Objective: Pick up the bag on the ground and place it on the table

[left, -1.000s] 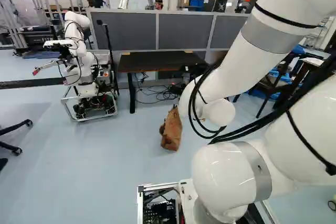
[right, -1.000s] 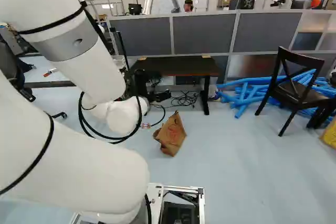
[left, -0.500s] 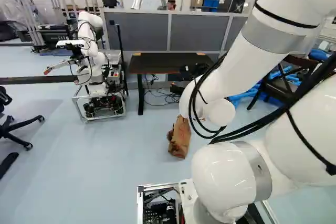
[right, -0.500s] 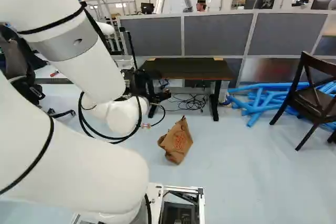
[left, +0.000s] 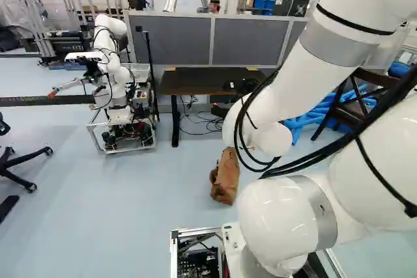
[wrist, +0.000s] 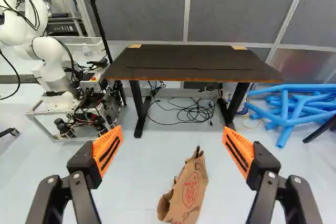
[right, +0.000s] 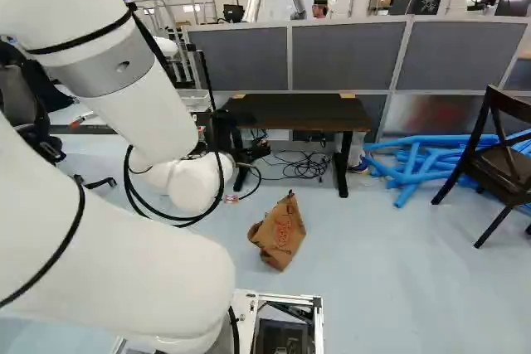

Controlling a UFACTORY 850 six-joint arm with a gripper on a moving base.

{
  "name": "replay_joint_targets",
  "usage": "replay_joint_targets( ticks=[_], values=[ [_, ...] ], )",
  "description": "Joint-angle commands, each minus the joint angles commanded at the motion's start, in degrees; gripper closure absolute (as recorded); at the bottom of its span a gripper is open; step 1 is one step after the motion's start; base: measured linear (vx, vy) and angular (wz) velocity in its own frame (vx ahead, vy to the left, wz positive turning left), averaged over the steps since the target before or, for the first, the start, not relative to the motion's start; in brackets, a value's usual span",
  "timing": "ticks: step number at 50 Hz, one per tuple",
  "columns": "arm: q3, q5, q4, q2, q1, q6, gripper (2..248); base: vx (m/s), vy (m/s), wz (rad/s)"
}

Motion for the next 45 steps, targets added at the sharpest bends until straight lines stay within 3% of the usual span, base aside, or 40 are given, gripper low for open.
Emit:
replay_joint_targets(
  ticks=[16,45],
  values=[
    [0.00,0.00,0.00,0.00,0.00,0.00,3,0.113,0.005,-0.003],
    [-4.62,-0.58,0.00,-5.32,0.00,0.00,3,0.014,0.000,0.000]
  ],
)
